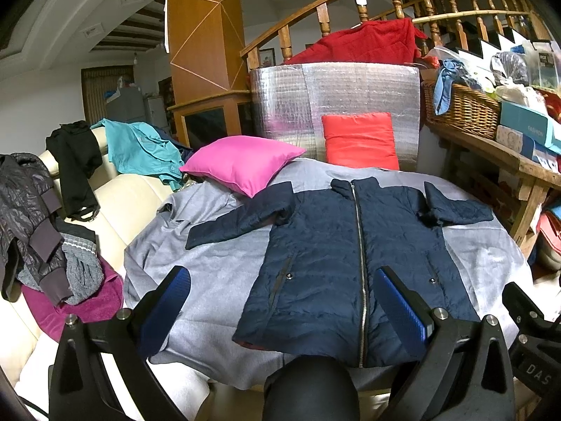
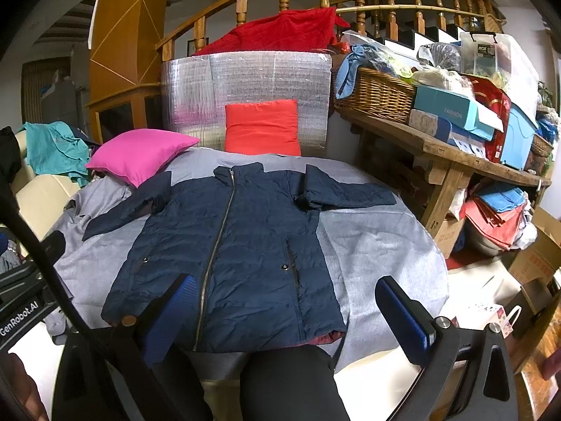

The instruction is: Fold large clothes

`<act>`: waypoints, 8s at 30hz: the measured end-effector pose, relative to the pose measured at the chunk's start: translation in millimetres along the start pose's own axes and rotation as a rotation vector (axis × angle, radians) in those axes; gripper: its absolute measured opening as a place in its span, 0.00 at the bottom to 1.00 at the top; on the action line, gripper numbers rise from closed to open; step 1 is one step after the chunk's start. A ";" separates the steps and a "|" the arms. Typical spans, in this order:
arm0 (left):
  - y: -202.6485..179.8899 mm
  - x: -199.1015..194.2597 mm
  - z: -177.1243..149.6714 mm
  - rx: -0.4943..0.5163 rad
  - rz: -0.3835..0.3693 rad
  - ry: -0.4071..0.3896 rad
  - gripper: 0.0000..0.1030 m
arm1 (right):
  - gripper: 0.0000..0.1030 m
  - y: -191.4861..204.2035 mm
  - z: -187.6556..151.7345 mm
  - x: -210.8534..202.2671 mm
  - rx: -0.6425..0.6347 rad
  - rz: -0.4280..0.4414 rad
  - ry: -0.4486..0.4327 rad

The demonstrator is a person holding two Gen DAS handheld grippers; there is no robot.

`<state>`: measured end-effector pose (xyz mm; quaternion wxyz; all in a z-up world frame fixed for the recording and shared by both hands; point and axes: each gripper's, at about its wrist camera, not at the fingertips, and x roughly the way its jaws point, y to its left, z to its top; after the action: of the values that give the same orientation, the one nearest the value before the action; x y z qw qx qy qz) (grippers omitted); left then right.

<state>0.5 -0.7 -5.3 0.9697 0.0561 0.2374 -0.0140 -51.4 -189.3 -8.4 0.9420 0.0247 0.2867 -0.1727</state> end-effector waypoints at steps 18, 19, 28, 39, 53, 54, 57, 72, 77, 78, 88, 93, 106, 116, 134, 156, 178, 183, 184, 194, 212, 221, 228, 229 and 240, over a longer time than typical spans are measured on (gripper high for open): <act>-6.7 23.2 15.9 0.010 -0.024 0.027 1.00 | 1.00 -18.5 17.3 17.9 0.021 -0.022 0.010; -7.5 28.8 17.9 0.013 -0.019 0.032 1.00 | 1.00 -22.1 21.5 21.6 0.029 -0.029 0.008; -17.2 82.5 33.1 0.029 0.003 0.057 1.00 | 1.00 -34.0 55.8 72.3 0.081 -0.039 0.012; -35.3 152.5 63.9 0.024 0.034 0.052 1.00 | 1.00 -46.3 95.7 173.6 0.150 -0.060 0.039; -84.5 355.2 31.6 -0.058 -0.025 0.412 1.00 | 1.00 -167.0 110.4 383.4 0.517 0.206 0.147; -86.3 362.0 26.9 -0.055 -0.021 0.416 1.00 | 1.00 -177.1 109.7 399.1 0.559 0.217 0.171; -90.3 378.5 15.6 -0.020 0.000 0.425 1.00 | 1.00 -209.7 105.2 451.0 0.708 0.309 0.226; -105.8 413.4 20.3 0.038 -0.037 0.461 1.00 | 0.77 -287.3 95.2 580.6 1.029 0.293 0.282; -113.8 410.8 20.2 0.066 -0.038 0.448 1.00 | 0.28 -284.4 101.5 591.0 0.964 0.195 0.268; -113.7 409.5 21.2 0.068 -0.034 0.440 1.00 | 0.25 -283.0 103.1 590.8 0.954 0.189 0.260; -84.9 399.0 37.8 -0.019 0.007 0.381 1.00 | 0.17 -177.7 185.5 500.0 0.631 0.396 0.032; -54.2 394.3 45.7 -0.079 0.053 0.348 1.00 | 0.17 -75.0 201.6 459.1 0.484 0.616 0.042; -21.2 392.8 53.0 -0.090 0.081 0.285 1.00 | 0.65 -6.7 139.6 487.9 0.564 0.789 0.486; -102.8 387.0 57.7 0.022 -0.067 0.250 1.00 | 0.67 -136.9 109.0 483.7 0.813 0.632 0.357; -106.5 395.7 43.3 0.092 -0.010 0.321 1.00 | 0.67 -24.5 158.9 481.9 0.679 1.222 0.328; -10.8 464.3 20.2 -0.370 -0.088 0.553 0.66 | 0.69 -116.7 118.6 549.2 0.685 0.356 0.424; -15.5 471.9 21.1 -0.405 -0.199 0.480 0.18 | 0.28 -95.9 116.3 528.8 0.565 0.387 0.378; -15.1 482.9 14.0 -0.456 -0.216 0.530 0.27 | 0.28 -97.2 101.2 544.7 0.609 0.369 0.455; -15.3 482.8 14.1 -0.456 -0.219 0.527 0.27 | 0.28 -99.7 100.3 544.7 0.626 0.381 0.455; -9.8 456.3 32.9 -0.433 -0.191 0.391 0.14 | 0.26 -92.0 112.4 511.8 0.568 0.399 0.380; 51.1 419.1 37.2 -0.539 -0.177 0.431 0.60 | 0.68 -82.3 142.0 439.7 0.353 0.218 0.137; 144.0 447.0 9.8 -0.866 -0.118 0.447 0.73 | 0.50 -12.9 114.3 499.3 0.292 0.376 0.378; 184.8 481.9 -20.7 -1.132 -0.203 0.431 0.73 | 0.49 -13.5 111.0 502.7 0.325 0.375 0.417; 187.8 485.0 -23.3 -1.155 -0.208 0.428 0.73 | 0.49 -13.4 109.6 498.6 0.329 0.373 0.415; 202.2 513.4 -28.2 -1.208 -0.231 0.357 0.13 | 0.49 -13.9 110.6 496.2 0.327 0.371 0.395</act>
<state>453.7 203.1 -246.7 0.7681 -0.5248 0.3659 0.0276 387.7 -372.9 -187.7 0.8671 0.2608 0.4230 -0.0336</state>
